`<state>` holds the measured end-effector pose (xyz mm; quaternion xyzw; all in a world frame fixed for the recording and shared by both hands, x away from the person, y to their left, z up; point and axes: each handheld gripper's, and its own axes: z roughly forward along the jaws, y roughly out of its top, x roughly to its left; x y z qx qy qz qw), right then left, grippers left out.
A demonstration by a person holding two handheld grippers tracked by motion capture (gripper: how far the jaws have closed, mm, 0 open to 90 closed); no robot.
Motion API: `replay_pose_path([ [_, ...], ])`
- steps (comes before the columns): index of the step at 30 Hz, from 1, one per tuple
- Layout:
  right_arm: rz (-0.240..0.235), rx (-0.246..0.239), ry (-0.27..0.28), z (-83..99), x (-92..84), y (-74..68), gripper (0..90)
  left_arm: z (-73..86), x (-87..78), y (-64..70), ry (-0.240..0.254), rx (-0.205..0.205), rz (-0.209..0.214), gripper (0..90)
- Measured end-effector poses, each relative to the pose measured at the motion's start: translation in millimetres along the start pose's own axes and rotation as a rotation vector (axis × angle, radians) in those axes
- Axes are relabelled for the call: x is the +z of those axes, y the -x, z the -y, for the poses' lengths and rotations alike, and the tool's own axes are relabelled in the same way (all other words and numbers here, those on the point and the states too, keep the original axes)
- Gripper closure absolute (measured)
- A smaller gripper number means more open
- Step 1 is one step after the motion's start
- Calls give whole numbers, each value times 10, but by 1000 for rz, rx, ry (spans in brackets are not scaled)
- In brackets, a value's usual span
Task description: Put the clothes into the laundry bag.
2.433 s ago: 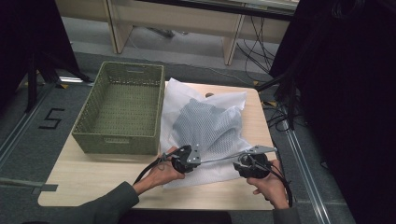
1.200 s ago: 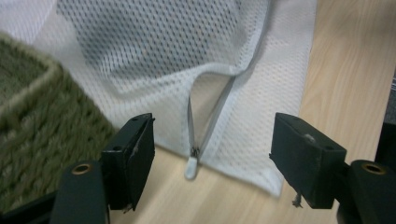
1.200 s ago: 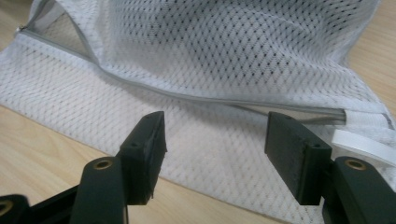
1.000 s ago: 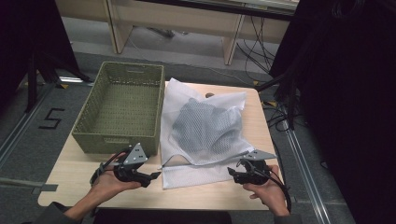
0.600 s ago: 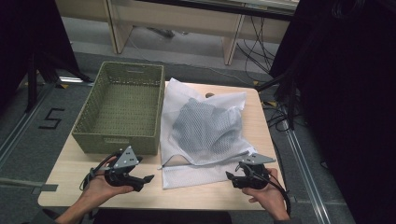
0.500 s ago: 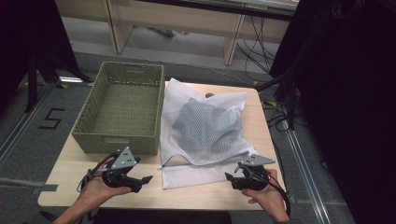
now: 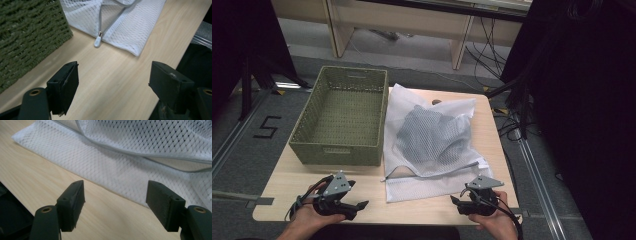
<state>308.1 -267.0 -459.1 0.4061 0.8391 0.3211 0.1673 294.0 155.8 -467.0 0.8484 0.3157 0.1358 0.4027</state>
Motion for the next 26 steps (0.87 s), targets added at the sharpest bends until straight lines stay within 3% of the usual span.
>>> replay_pose_path([
  [2,-7,5,-16,10,-19,-17,322,-4,-19,-2,3,15,-11,232],
  [3,4,-7,7,21,-8,-19,322,-4,-28,-1,2,0,-9,232],
  [5,6,-10,0,19,-14,-19,322,-6,-49,-33,8,6,-13,232],
  [6,8,-11,-2,19,-10,-18,322,-2,-47,-30,10,-15,-14,232],
  [7,8,-11,-3,21,-6,-17,322,-9,-51,-51,9,3,-19,232],
  [8,5,-16,-13,20,-3,-15,322,-6,-48,-41,11,-22,-18,232],
  [11,0,-34,-21,24,1,-8,322,-15,-50,-48,8,8,-18,232],
  [14,0,-35,-18,22,3,-12,321,-16,-42,-44,7,11,-17,232],
  [16,2,-26,-12,27,9,-23,320,-13,-36,-32,8,-12,-12,233],
  [21,4,-28,-13,29,13,-18,320,-19,-42,-44,-1,16,-17,236],
  [23,3,-39,-14,27,13,-10,319,-16,-40,-30,-3,-1,-13,237],
  [24,3,-40,-14,27,14,-9,319,-20,-43,-43,-7,20,-19,237],
  [26,1,-32,-13,27,15,-16,318,-20,-38,-46,-5,21,-17,237],
])
